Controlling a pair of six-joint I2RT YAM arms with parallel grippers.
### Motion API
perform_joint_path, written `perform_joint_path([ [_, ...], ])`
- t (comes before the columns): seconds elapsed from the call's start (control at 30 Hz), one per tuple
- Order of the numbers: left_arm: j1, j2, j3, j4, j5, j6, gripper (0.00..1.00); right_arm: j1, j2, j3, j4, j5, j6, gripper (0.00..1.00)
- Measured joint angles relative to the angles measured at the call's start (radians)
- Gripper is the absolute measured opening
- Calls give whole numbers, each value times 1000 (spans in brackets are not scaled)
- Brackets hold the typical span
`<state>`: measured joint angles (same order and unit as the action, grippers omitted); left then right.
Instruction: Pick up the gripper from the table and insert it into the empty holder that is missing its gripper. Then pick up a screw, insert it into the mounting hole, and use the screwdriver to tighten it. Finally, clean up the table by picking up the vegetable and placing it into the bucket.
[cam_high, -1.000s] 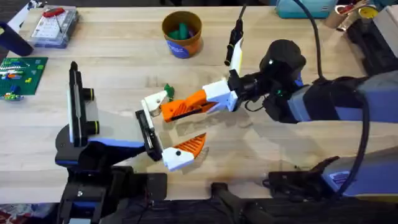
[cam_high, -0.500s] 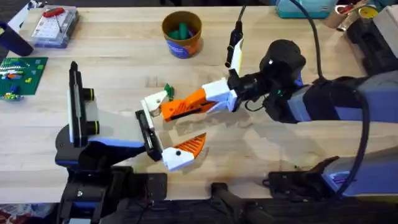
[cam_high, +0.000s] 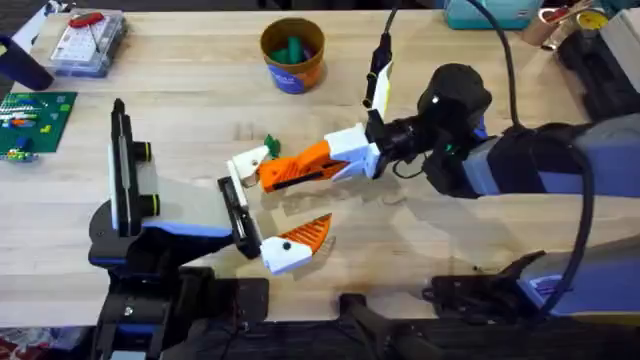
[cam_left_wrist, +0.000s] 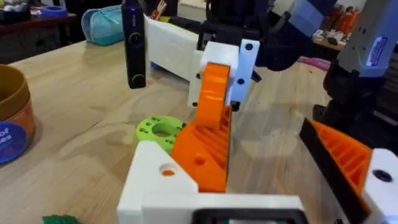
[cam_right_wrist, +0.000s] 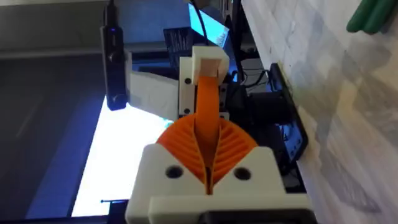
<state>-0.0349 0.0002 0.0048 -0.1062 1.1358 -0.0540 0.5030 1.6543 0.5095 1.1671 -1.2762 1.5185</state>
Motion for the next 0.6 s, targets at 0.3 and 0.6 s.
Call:
perform_joint_path([
  [0.3,0,0,0,0,0,0,986,2,0,0,0,15,0,11],
  [0.6,0,0,0,1,-7,0,986,34,0,0,0,67,0,11],
])
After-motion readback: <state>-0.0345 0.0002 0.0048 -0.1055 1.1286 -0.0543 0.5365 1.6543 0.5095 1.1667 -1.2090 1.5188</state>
